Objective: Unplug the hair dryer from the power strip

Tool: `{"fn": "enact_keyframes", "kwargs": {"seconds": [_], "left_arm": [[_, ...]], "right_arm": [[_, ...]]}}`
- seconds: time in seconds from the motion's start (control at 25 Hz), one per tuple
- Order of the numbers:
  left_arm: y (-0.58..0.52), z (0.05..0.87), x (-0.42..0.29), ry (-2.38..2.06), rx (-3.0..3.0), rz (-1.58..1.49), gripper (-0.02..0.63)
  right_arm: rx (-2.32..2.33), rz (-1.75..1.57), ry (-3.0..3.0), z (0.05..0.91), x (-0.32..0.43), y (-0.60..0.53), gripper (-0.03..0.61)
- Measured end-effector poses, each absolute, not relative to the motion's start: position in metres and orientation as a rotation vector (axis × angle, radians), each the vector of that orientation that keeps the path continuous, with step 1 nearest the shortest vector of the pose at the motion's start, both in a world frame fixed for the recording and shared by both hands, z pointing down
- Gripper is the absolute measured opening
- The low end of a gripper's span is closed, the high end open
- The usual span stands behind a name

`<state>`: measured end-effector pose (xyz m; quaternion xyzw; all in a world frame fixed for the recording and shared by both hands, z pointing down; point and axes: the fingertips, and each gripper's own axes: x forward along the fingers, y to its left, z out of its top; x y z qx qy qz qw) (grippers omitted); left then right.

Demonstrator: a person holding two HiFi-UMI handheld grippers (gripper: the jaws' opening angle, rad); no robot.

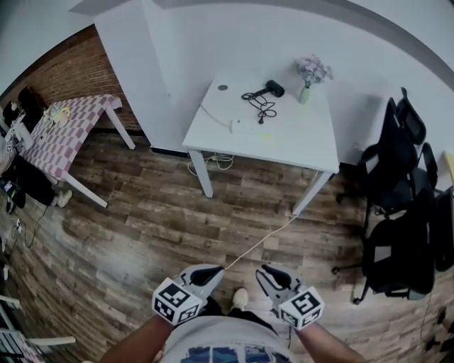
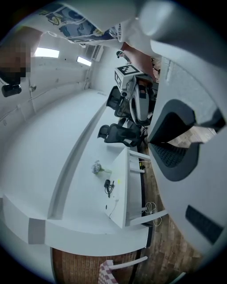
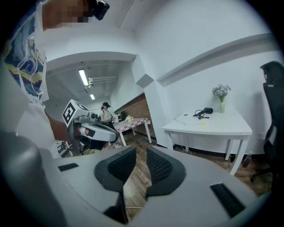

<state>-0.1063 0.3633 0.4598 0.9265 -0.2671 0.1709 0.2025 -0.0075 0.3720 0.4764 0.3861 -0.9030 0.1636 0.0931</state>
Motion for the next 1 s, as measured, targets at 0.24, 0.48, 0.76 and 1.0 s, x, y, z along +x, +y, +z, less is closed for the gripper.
{"fn": "enact_keyframes", "kwargs": {"seconds": [0.24,0.48,0.76,1.0], "left_arm": [[0.312,0.461,-0.092,-0.722,2.591,0.455,0.003],[0.248,0.471,-0.088,-0.652,2.61,0.422,0.003],[0.158,0.471,-0.095,-0.535,2.661,0.433,0.003],[0.086,0.467,-0.116,-0.47,2.691,0.44,0.003]], "right_arm": [[1.188,0.499,-2.669,0.477,0.003,0.325,0.067],[1.269,0.486,-2.617,0.479,0.007,0.267,0.091],[1.363,0.473,-2.537,0.476,-0.004,0.185,0.111],[1.431,0.514,-2.507,0.478,-0.023,0.115,0.174]]}}
